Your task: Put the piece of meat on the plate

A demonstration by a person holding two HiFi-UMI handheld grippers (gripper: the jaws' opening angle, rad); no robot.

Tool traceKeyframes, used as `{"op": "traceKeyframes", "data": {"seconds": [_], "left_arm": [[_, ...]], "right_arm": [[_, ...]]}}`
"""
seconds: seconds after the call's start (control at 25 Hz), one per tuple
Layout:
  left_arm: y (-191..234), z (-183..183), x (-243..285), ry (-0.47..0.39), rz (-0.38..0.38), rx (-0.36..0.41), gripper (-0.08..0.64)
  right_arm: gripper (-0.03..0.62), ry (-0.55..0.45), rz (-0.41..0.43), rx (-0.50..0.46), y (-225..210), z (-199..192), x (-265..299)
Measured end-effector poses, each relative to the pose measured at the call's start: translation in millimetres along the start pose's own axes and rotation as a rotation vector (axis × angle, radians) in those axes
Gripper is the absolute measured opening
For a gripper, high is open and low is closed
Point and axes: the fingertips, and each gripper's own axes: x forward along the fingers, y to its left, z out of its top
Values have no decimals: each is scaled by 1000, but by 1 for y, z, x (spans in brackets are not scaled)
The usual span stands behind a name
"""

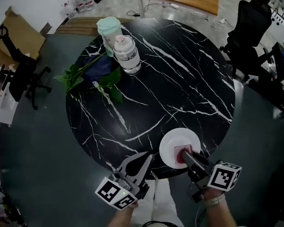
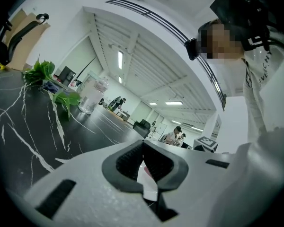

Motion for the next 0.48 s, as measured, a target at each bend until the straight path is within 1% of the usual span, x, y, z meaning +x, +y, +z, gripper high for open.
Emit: {"op": "traceKeyframes", "data": {"seconds": [0.08,0.16,0.32,0.48], "left_arm": [[3,-4,6,6,-10,2,9],[3,-5,10,6,-20,-1,9],[1,-2,11,0,-36,-16,9],[3,-1,7,8,-39,-15,9]], "right_arm": [[87,25,-16,-26,0,2,9],[87,69,-61,-105,-1,0,16],[87,174,-163,-350,-2,-7,21],[87,228,-207,-597,0,-8,24]]}}
